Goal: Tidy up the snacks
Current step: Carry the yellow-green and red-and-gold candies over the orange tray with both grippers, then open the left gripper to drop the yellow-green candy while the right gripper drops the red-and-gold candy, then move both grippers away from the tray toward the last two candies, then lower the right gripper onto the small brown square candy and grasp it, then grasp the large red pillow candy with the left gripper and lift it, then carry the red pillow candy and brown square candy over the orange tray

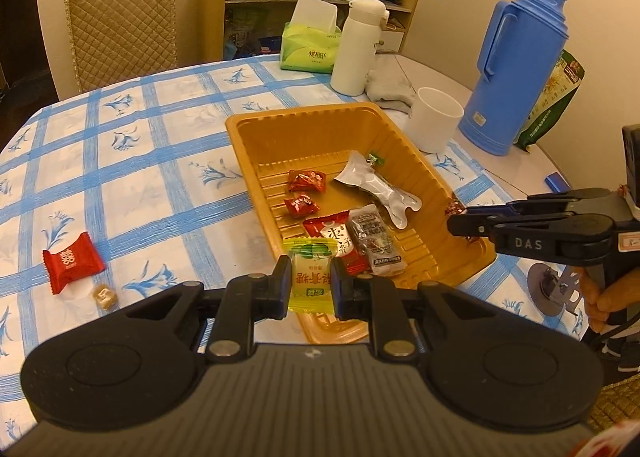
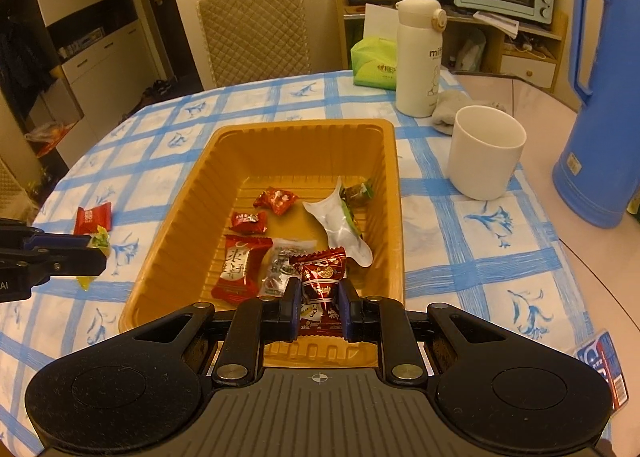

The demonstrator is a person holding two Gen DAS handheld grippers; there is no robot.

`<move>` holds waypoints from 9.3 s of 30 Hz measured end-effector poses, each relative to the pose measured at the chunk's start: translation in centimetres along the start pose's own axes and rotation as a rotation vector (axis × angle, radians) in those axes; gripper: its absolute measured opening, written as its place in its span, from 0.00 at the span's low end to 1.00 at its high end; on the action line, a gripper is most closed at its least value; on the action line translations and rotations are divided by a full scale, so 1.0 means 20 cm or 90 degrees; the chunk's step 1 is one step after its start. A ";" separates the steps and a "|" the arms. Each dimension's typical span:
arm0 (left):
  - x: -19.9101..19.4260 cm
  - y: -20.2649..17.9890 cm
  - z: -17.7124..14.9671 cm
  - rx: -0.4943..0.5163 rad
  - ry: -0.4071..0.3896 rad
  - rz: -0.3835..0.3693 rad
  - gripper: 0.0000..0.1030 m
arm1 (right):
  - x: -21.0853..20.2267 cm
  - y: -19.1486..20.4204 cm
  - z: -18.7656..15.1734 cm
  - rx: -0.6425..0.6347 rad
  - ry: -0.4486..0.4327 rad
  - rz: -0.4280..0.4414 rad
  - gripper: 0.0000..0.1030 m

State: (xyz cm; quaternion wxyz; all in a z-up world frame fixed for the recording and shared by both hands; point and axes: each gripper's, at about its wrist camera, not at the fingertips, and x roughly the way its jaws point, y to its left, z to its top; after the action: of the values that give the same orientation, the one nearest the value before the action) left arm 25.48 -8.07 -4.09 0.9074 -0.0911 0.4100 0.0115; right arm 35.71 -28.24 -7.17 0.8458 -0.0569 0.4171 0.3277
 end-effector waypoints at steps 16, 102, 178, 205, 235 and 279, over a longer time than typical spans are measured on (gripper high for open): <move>0.13 -0.07 0.04 0.017 0.018 0.002 0.17 | 0.15 0.01 0.04 -0.032 0.040 0.006 0.19; -0.51 0.64 -0.39 -0.148 0.002 0.129 0.76 | -0.04 0.83 -0.11 -0.048 0.019 0.135 0.81; -0.28 1.24 -0.44 -0.132 0.037 0.218 0.75 | 0.88 1.32 0.10 -0.218 0.039 0.156 0.21; 0.33 0.95 -0.11 0.208 0.039 0.155 0.53 | 0.70 0.99 0.24 -0.088 0.005 0.109 0.21; 0.20 1.07 -0.17 0.001 0.056 0.132 0.22 | 0.71 1.03 0.21 -0.095 0.021 0.137 0.21; -0.29 0.36 -0.03 0.031 -0.077 0.045 0.22 | 0.03 0.55 0.08 -0.004 -0.046 0.098 0.21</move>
State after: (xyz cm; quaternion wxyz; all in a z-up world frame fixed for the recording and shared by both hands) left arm 20.59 -0.87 -1.31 0.9316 -0.0536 0.3574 0.0390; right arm 30.47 -18.76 -4.72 0.8326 -0.0153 0.3886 0.3945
